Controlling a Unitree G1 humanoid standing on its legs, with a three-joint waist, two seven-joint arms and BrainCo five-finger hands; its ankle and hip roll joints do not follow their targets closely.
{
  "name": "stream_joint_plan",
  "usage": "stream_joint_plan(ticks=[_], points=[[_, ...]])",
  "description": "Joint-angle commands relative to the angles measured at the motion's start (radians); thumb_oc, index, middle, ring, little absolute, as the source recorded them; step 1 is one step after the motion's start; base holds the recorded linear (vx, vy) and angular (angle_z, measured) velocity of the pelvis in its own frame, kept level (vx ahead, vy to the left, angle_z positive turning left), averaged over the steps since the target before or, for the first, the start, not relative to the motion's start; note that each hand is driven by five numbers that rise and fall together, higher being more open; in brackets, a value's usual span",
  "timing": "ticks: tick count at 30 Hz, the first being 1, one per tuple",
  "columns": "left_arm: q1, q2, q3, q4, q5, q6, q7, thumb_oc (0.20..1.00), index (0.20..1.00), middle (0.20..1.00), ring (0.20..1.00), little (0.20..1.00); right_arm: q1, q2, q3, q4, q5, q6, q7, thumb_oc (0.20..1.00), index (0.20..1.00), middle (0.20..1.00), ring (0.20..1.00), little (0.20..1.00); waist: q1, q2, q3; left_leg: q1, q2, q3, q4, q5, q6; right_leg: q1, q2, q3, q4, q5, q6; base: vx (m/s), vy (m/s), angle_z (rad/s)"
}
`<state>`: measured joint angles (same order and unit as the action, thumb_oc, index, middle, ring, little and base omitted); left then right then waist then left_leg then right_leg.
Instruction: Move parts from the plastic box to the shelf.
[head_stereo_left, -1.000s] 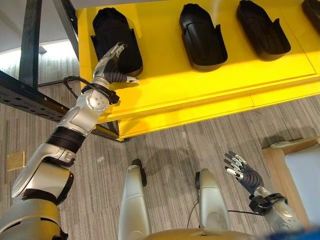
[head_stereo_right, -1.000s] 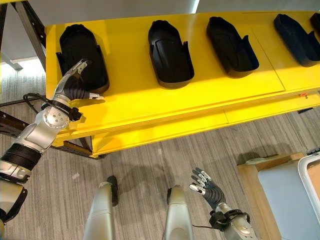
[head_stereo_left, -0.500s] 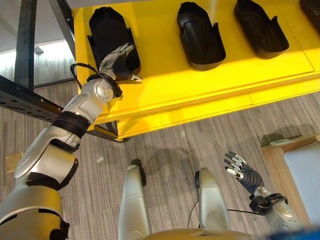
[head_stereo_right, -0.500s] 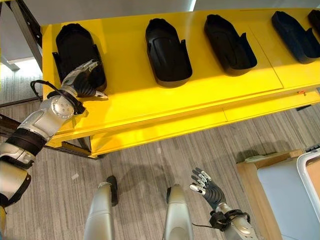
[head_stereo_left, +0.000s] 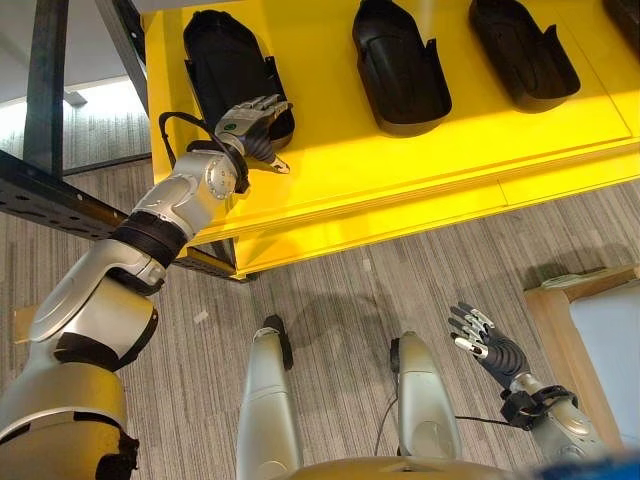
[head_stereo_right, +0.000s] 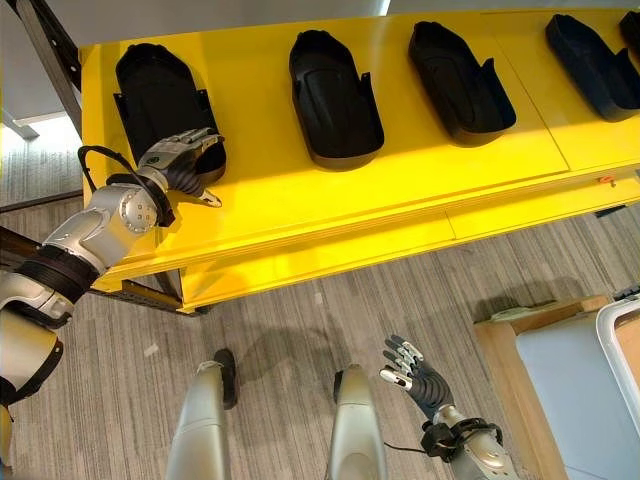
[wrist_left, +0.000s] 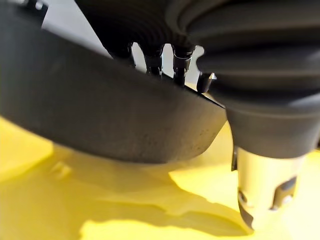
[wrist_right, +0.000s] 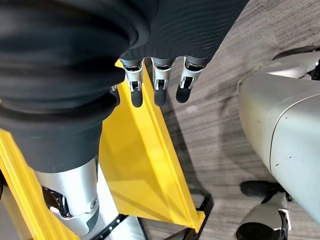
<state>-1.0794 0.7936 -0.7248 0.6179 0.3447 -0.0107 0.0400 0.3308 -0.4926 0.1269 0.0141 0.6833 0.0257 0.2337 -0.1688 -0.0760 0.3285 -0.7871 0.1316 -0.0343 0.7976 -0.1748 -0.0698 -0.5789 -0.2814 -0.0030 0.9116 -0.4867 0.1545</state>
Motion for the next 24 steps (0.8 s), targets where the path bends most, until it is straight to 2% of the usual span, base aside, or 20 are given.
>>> stream_joint_plan(ticks=[1, 8, 24], points=[[-0.052, 0.017, 0.027, -0.028, -0.014, -0.021, -0.011, 1.0, 1.0, 1.0, 1.0, 1.0, 0.036, -0.048, -0.04, -0.07, -0.002, -0.022, 0.027, 1.0, 1.0, 1.0, 1.0, 1.0, 0.005, 0.025, -0.024, 0.044, 0.079, -0.045, 0.048, -0.118, -0.023, 0.092, -0.013, 0.025, -0.078, 0.044, -0.044, 0.0, 0.0, 0.0], [0.061, 0.075, 0.109, -0.161, -0.028, -0.039, -0.022, 1.0, 1.0, 1.0, 1.0, 1.0, 0.046, -0.04, -0.054, -0.072, -0.017, -0.025, 0.028, 1.0, 1.0, 1.0, 1.0, 1.0, 0.016, 0.026, -0.025, 0.045, 0.079, -0.046, 0.05, -0.12, -0.024, 0.096, -0.012, 0.018, -0.072, 0.04, -0.048, 0.0, 0.0, 0.0], [0.221, 0.134, 0.208, -0.251, 0.009, -0.048, -0.054, 1.0, 1.0, 1.0, 1.0, 1.0, 0.056, -0.038, -0.073, -0.079, -0.029, -0.016, 0.038, 1.0, 1.0, 1.0, 1.0, 1.0, 0.031, 0.029, -0.025, 0.042, 0.08, -0.04, 0.058, -0.123, -0.024, 0.093, -0.01, 0.019, -0.066, 0.037, -0.052, 0.0, 0.0, 0.0]])
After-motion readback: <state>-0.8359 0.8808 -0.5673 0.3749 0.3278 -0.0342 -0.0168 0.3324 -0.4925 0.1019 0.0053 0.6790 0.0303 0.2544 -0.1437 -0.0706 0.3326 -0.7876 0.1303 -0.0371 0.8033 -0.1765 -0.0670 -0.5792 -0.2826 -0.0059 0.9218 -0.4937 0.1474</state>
